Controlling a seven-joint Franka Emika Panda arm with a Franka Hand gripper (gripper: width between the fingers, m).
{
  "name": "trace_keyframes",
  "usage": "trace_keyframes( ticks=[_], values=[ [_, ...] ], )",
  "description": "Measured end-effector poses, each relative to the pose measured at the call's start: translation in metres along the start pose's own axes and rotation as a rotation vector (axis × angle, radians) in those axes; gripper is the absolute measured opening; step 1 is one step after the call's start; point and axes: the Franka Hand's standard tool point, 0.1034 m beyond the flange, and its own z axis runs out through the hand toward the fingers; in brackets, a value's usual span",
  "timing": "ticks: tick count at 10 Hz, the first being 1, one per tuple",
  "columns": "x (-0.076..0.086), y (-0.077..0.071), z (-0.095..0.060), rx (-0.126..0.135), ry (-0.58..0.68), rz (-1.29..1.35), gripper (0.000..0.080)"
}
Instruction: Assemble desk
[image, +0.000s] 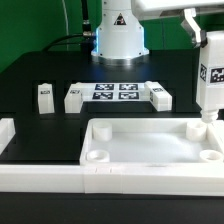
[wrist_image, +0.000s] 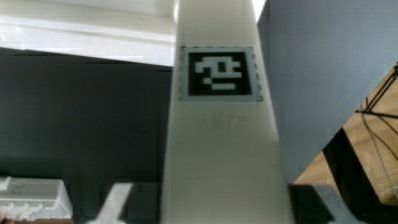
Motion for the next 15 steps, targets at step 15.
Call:
trace_keyframes(
  ticks=[15],
  values=[
    [0.009, 0.002, 0.043, 0.004, -0.010, -0.151, 0.0291]
  ],
)
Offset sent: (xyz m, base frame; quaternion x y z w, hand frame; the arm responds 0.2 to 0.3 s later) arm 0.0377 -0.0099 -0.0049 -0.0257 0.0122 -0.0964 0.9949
